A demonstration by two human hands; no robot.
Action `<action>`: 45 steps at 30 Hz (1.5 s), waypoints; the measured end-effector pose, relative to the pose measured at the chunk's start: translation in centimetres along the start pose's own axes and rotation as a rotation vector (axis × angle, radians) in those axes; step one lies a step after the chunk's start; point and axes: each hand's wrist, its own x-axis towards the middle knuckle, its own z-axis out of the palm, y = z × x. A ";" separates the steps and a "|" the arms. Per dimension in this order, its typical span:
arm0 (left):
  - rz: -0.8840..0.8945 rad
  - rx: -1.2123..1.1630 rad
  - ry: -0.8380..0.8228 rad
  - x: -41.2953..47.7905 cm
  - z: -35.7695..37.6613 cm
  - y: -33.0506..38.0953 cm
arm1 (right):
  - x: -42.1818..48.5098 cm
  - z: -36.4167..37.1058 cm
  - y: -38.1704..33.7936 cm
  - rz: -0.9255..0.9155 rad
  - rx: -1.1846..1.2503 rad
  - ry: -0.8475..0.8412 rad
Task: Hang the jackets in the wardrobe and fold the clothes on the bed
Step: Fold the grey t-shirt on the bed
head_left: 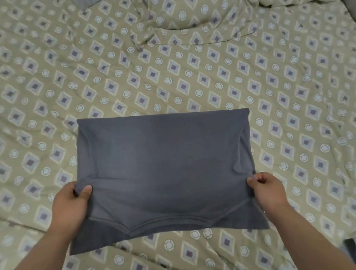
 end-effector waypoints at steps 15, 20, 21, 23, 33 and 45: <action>-0.228 -0.432 -0.037 3.5 -0.4 2.8 | 2.0 0.5 -3.1 -0.085 0.085 -0.046; -0.190 -0.454 -0.116 8.2 0.4 7.1 | 5.8 0.8 -8.5 -0.122 0.107 -0.094; -0.193 -0.465 -0.128 8.9 0.6 7.9 | 6.5 0.8 -9.5 -0.093 0.158 -0.128; -0.198 -0.492 -0.132 10.3 0.9 9.4 | 7.6 0.9 -11.2 -0.026 0.295 -0.197; -0.225 -0.474 -0.064 17.1 2.2 12.7 | 12.6 1.0 -16.0 0.172 0.545 -0.275; -0.180 -0.755 -0.173 15.3 2.3 11.0 | 12.4 2.6 -14.1 0.144 0.671 -0.268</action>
